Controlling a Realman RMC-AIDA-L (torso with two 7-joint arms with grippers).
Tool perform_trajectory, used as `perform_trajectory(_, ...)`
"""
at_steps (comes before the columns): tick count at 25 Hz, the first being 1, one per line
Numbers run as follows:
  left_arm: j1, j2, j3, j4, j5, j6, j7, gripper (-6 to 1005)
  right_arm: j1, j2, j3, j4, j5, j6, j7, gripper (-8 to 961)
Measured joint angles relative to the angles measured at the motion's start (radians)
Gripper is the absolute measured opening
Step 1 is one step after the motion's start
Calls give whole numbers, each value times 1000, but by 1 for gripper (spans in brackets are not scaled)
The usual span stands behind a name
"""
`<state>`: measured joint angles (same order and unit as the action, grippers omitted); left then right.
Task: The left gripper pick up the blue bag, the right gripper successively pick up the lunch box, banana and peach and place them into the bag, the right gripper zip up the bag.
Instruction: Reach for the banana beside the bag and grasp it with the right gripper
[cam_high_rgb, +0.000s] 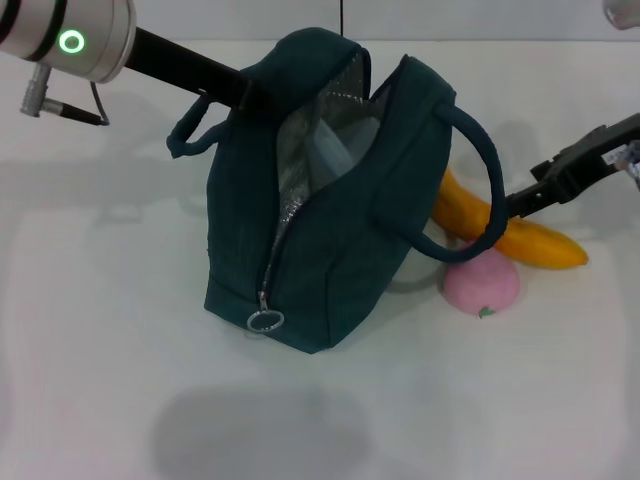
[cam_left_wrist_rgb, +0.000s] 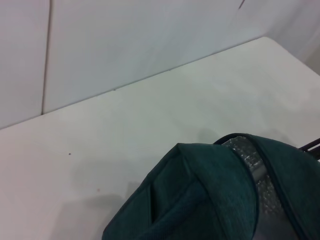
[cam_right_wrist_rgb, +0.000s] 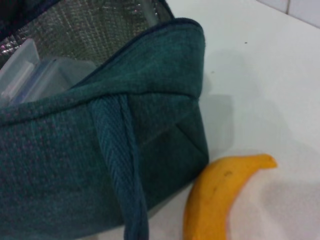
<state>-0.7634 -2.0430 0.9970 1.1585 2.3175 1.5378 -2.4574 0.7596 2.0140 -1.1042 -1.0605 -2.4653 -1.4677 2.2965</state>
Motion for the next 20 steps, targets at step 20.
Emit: perform_trajectory(20,11,-7,0,-11,2,-4,12,107,42,5,-99,176,73,168,-49,714)
